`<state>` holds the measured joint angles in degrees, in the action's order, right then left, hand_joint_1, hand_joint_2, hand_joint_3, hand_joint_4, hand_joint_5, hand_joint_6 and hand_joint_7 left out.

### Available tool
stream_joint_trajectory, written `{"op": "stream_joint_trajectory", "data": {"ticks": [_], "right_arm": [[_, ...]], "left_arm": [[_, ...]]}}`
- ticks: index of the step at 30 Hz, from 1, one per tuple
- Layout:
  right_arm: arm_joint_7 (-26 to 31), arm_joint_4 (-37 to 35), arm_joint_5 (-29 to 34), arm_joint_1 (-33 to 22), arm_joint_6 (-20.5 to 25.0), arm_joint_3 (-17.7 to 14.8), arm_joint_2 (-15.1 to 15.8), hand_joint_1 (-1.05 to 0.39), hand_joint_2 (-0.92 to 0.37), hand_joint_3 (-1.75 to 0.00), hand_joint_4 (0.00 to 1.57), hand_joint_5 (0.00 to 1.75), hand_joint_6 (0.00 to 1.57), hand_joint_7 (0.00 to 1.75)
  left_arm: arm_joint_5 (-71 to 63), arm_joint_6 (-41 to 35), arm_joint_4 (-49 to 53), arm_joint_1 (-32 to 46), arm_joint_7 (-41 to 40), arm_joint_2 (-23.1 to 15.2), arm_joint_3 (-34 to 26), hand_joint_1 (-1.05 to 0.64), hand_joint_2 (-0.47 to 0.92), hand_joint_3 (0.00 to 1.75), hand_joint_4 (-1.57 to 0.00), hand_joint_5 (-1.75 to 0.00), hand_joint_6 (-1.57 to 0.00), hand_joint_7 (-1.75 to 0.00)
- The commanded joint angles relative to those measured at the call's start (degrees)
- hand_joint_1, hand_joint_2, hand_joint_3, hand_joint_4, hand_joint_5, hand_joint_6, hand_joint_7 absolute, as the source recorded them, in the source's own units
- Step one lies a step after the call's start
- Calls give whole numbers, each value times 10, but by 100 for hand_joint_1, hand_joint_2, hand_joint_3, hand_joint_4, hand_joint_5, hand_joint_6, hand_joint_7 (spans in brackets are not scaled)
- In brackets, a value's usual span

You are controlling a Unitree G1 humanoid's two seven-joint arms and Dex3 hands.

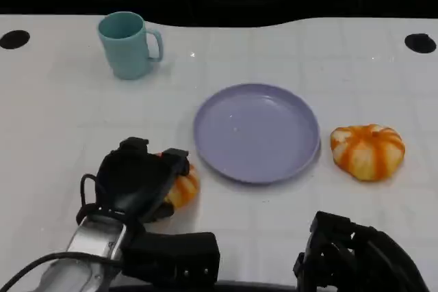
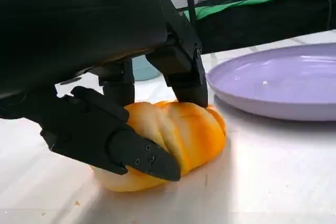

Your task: Grasp the bread from the table and place it into the plate.

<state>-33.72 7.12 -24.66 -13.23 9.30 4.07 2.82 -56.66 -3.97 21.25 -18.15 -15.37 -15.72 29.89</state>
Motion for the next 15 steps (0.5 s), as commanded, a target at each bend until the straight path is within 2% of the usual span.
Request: {"op": "stream_joint_trajectory", "data": {"ticks": [1, 3, 4, 5, 7, 8, 9, 12, 13, 15], "right_arm": [[-5, -7, -5, 0, -6, -5, 7, -70, -92, -25, 83, 164, 74, 138], [-5, -6, -4, 0, -6, -5, 8, -71, -92, -25, 83, 164, 74, 138], [-5, -6, -4, 0, -6, -5, 8, -71, -92, -25, 83, 164, 74, 138], [-6, -7, -4, 0, -7, -5, 8, -71, -92, -25, 83, 164, 75, 138], [-9, -10, -4, 0, -10, -5, 8, -71, -92, -25, 83, 163, 74, 138], [-9, -12, -4, 1, -10, -5, 7, -70, -92, -25, 83, 163, 74, 138], [-9, -13, -4, 1, -10, -5, 7, -70, -92, -25, 83, 163, 75, 137], [-6, -13, -1, 1, -11, -4, 7, -70, -92, -25, 83, 163, 75, 137], [-4, -13, 1, 1, -10, -4, 7, -71, -92, -25, 84, 163, 76, 137], [-5, -14, 0, 2, -12, -3, 6, -71, -92, -25, 83, 163, 76, 137]], "left_arm": [[6, -3, -39, 13, -2, -18, -15, -23, 91, 2, -83, -175, -107, -33], [7, -3, -55, 19, -8, -20, -22, -21, 91, 1, -84, -175, -118, -30], [7, -4, -63, 22, -10, -22, -25, -19, 90, 1, -84, -175, -119, -35], [7, -5, -70, 24, -10, -23, -28, -19, 89, 1, -84, -175, -108, -63], [8, -5, -88, 31, -11, -26, -37, -16, 90, 2, -84, -175, -78, -135], [8, -5, -96, 33, -8, -28, -40, -15, 90, 2, -84, -175, -76, -141], [9, -6, -104, 35, -5, -30, -44, -15, 91, 4, -84, -175, -79, -133], [14, -3, -126, 40, -1, -33, -55, -16, 91, 10, -84, -175, -76, -145], [17, 3, -131, 40, -7, -34, -60, -16, 90, 14, -85, -175, -71, -159], [22, 15, -139, 40, -18, -36, -67, -16, 87, 17, -85, -175, -68, -167]]}}
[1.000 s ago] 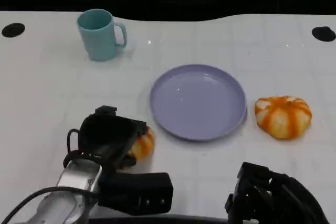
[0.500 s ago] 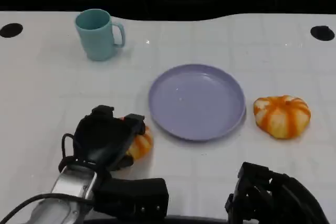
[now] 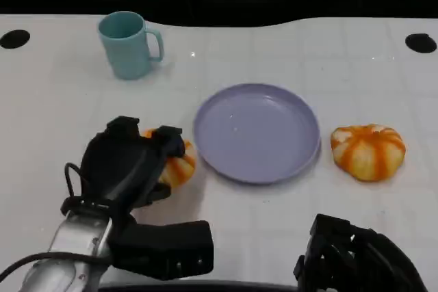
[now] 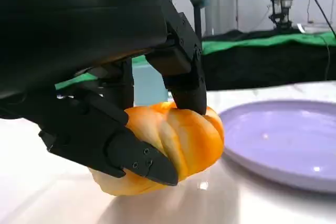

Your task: Grasp the bread from the table and place it into the plate.

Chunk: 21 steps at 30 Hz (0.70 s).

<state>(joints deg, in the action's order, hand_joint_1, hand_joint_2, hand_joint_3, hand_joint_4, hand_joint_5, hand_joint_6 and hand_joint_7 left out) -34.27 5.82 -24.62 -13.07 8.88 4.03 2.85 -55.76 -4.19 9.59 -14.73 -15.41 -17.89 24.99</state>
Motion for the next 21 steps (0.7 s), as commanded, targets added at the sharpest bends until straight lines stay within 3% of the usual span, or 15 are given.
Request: {"op": "stream_joint_trajectory", "data": {"ticks": [1, 4, 5, 14, 21], "right_arm": [[0, -2, 0, 1, -8, -2, 5, -70, -92, -25, 83, 163, 76, 138], [2, -4, 2, 3, -8, 1, 3, -70, -92, -26, 83, 164, 75, 139], [3, -4, 3, 4, -9, 1, 3, -70, -92, -26, 83, 164, 75, 139], [2, -11, 3, 7, -14, 7, 0, -70, -92, -27, 83, 164, 74, 140], [-4, -16, 0, 6, -19, 9, 0, -68, -92, -28, 85, 160, 77, 135]], "left_arm": [[13, 21, -27, 3, -23, -13, -20, -17, 85, 22, -85, -175, -67, -169], [14, 32, -29, -7, -42, -7, -26, -16, 49, 83, -88, -175, -66, -174], [13, 33, -28, -12, -44, -4, -26, -16, 44, 90, -89, -175, -67, -174], [32, 59, 5, -75, -34, 19, -19, -11, 30, 102, -90, -175, -68, -175], [44, 106, 95, -137, -69, 58, 1, -13, 29, 120, -92, -175, -71, -175]]}}
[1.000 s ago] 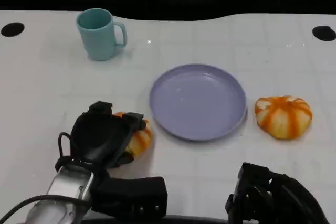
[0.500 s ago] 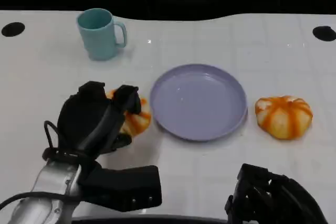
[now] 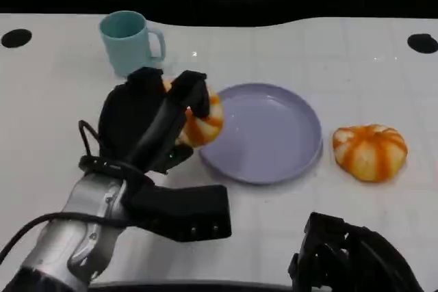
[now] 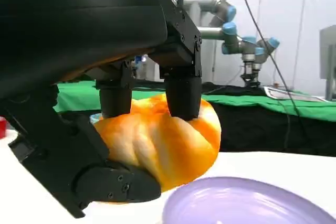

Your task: Grasp the bread from the table and place it into the plate.

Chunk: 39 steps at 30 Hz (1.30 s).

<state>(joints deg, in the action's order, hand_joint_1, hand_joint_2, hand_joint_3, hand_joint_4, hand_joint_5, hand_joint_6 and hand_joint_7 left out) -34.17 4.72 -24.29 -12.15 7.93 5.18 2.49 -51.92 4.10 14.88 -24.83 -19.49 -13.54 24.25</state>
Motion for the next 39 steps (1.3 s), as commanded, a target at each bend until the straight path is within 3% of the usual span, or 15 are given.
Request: {"op": "stream_joint_trajectory", "data": {"ticks": [1, 10, 20, 23, 24, 25, 27, 28, 29, 30, 33, 36, 39], "right_arm": [[-7, -6, -3, -3, -10, -2, 4, -68, -92, -28, 85, 159, 77, 134], [-6, -4, -5, -4, -3, -1, 7, -68, -92, -26, 86, 158, 79, 131], [1, 4, -2, -8, -1, 5, 7, -68, -92, -26, 87, 157, 80, 131], [-2, 3, -7, -8, -1, 5, 6, -68, -92, -26, 87, 157, 80, 131], [-3, 2, -7, -7, -2, 5, 6, -67, -92, -26, 86, 157, 79, 131], [-4, 1, -7, -7, -4, 5, 6, -67, -92, -27, 86, 157, 79, 130], [-5, 0, -7, -7, -5, 4, 5, -67, -92, -27, 86, 157, 79, 130], [-5, 0, -7, -7, -5, 4, 5, -67, -92, -27, 86, 157, 79, 130], [-5, 0, -6, -7, -6, 4, 5, -67, -92, -27, 86, 157, 79, 130], [-4, 0, -6, -7, -6, 4, 6, -67, -92, -28, 86, 157, 79, 130], [-5, 0, -6, -6, -5, 3, 7, -68, -92, -28, 86, 157, 79, 130], [-10, -3, -8, -5, -10, 1, 8, -67, -92, -28, 86, 157, 78, 130], [-9, -4, -9, -5, -6, -2, 8, -68, -92, -28, 86, 157, 78, 131]], "left_arm": [[6, 27, 56, -45, -31, 20, 12, -14, 30, 121, -92, -175, -70, -175], [42, 69, 196, -133, -33, 74, 28, -17, 37, 114, -93, -175, -70, -175], [62, 85, 326, -200, -27, 119, 47, -22, 50, 94, -87, -175, -66, -173], [80, 94, 339, -207, -4, 123, 46, -21, 54, 93, -80, -175, -80, -128], [85, 95, 341, -209, 5, 123, 47, -22, 60, 76, -75, -166, -85, -85], [87, 96, 342, -209, 13, 123, 48, -23, 67, 61, -73, -161, -91, -56], [90, 95, 339, -210, 35, 121, 52, -26, 80, 36, -64, -153, -85, -18], [91, 94, 337, -210, 42, 120, 53, -28, 85, 25, -57, -136, -75, -8], [89, 90, 334, -210, 54, 117, 57, -29, 87, 20, -56, -129, -71, -4], [88, 88, 331, -211, 62, 115, 60, -35, 90, 13, -43, -96, -54, -2], [83, 68, 311, -207, 96, 107, 66, -50, 92, 12, -22, -51, -31, 0], [80, 38, 281, -200, 130, 101, 70, -64, 92, 17, -12, -35, -19, 0], [76, 20, 250, -187, 145, 91, 72, -71, 92, 22, -8, -34, -14, 0]]}}
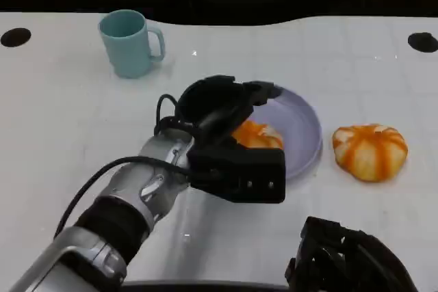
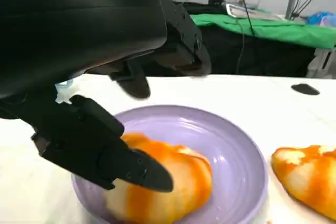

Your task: Grasp the bread from the table and place it into the plate.

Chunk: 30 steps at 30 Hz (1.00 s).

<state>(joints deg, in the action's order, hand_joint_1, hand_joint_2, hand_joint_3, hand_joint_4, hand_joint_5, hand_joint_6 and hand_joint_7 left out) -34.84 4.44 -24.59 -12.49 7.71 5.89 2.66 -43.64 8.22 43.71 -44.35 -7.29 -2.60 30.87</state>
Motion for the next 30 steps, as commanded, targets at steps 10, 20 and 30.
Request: {"op": "stream_joint_trajectory", "data": {"ticks": [10, 20, 30], "right_arm": [[-2, -4, -7, 1, -2, -14, 8, -68, -92, -27, 86, 158, 78, 131], [-4, -2, -10, 0, 3, -18, 9, -68, -92, -26, 85, 159, 77, 132], [-7, -5, -11, 0, 4, -19, 8, -69, -92, -26, 85, 158, 76, 132]], "left_arm": [[32, 15, -154, 90, 19, -70, -26, -68, 92, 17, -14, -40, -21, -4], [177, 172, -206, 206, -18, -81, -124, -49, 92, 3, -50, -67, -59, -16], [399, 250, -255, 313, 104, -56, -184, -29, 87, 0, -52, -167, -39, -139]]}}
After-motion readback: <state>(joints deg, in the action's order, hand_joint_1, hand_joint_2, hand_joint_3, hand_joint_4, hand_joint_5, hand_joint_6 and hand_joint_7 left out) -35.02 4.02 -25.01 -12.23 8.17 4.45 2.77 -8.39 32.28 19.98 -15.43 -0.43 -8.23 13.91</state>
